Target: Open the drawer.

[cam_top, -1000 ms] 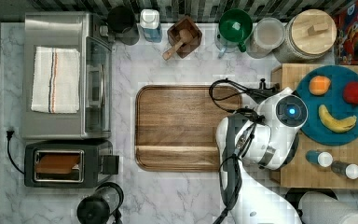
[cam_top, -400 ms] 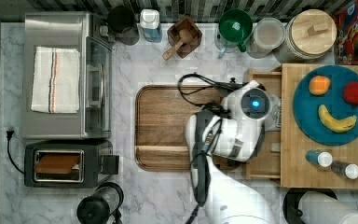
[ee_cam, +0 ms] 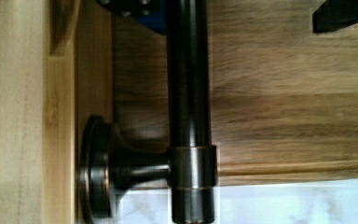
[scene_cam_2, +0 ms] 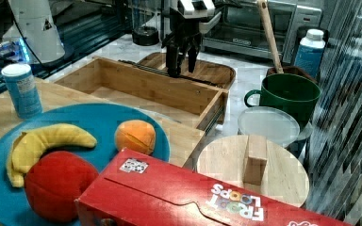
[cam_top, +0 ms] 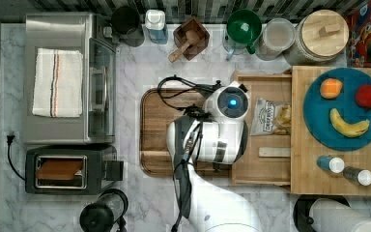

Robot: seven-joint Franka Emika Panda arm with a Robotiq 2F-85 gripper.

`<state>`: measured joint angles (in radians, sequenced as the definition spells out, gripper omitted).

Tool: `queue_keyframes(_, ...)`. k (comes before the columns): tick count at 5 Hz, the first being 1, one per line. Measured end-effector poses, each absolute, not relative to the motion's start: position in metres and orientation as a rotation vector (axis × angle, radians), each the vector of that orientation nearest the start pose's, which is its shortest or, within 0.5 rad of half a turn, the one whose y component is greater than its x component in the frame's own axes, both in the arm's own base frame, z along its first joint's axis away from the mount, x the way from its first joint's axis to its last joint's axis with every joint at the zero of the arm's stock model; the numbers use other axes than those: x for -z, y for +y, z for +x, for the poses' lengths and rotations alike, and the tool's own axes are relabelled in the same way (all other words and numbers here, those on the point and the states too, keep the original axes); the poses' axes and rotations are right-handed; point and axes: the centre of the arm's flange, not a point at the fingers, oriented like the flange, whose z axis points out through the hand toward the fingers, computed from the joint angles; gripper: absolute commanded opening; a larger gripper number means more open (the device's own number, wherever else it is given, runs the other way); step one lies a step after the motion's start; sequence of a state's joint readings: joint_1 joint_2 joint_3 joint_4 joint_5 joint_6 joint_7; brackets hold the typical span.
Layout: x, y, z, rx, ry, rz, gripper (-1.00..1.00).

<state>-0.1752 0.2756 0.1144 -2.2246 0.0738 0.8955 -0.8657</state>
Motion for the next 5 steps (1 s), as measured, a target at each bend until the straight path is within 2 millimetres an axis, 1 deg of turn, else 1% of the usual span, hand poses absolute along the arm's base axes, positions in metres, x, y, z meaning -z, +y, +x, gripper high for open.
queue_keyframes(1,-0.2474,-0.022,0.5452,-0.043,0.091,-3.036,1.0)
queue_keyframes(2,-0.2475,-0.0281,0.5442,-0.064,0.117,-3.025,1.0)
queue_keyframes(5,-0.2497,-0.0312,0.546,-0.06,0.211,-3.0,1.0)
